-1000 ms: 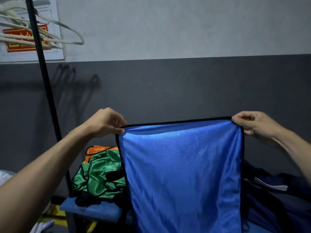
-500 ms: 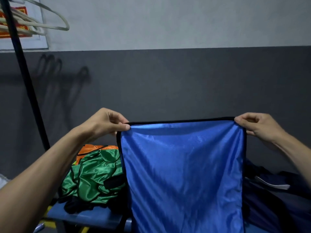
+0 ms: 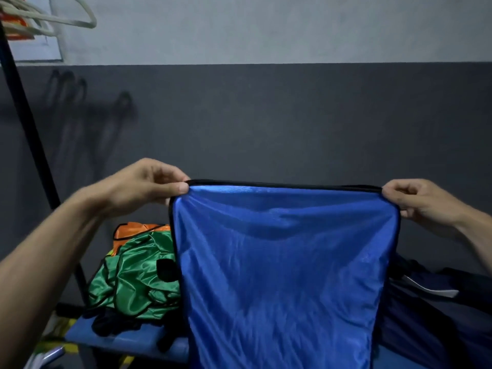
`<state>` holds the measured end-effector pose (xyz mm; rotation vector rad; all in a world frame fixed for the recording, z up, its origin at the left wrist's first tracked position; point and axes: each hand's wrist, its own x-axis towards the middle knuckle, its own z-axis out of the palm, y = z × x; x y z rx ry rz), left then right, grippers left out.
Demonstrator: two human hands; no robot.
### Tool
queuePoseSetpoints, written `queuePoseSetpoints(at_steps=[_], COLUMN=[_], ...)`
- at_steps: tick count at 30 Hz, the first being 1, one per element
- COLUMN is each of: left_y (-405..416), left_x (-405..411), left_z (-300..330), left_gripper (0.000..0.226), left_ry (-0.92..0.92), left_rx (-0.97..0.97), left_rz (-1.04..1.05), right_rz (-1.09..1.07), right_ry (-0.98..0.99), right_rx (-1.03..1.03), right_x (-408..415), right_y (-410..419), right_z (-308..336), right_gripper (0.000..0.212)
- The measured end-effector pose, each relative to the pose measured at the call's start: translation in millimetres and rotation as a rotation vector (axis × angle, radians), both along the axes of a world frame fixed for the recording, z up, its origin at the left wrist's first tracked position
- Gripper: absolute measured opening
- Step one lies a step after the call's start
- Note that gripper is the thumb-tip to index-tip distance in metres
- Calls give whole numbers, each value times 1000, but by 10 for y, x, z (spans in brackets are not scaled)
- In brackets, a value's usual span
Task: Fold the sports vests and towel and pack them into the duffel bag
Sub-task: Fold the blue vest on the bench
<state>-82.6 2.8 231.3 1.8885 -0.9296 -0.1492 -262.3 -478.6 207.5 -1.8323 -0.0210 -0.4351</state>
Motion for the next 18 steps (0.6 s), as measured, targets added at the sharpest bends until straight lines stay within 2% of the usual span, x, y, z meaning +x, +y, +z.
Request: queuePoseSetpoints(at_steps=[2,3,6,8,11,13,18], left_y=[35,-1,-182,-271,-544,-854,-1242], left_x=[83,135,292,307,6,-262,-464], left_z=[39,44,9,-14,-37,-80,-195], left_gripper=[40,39,11,11,10,8,8], left_ry=[87,81,-137,-216,-58,46,220], left_rx=[-25,-5,124,124,-2,-26,-190], left_rz=[-33,1,276,414,300,190,165], right_rz=[3,-23,-165,-273,-359,-316,-230], right_ry=[-25,-31,-23,-59,-182,-227,-151], right_rx=[83,107,70,4,-99,-199,-199], right_x=[51,99,326,479,620,679,781], right_y=[12,36,150,269,740,1245,1946], right_z=[21,20,-32,-70,-81,-90,-224], right_gripper=[16,16,17,22,28,27,27])
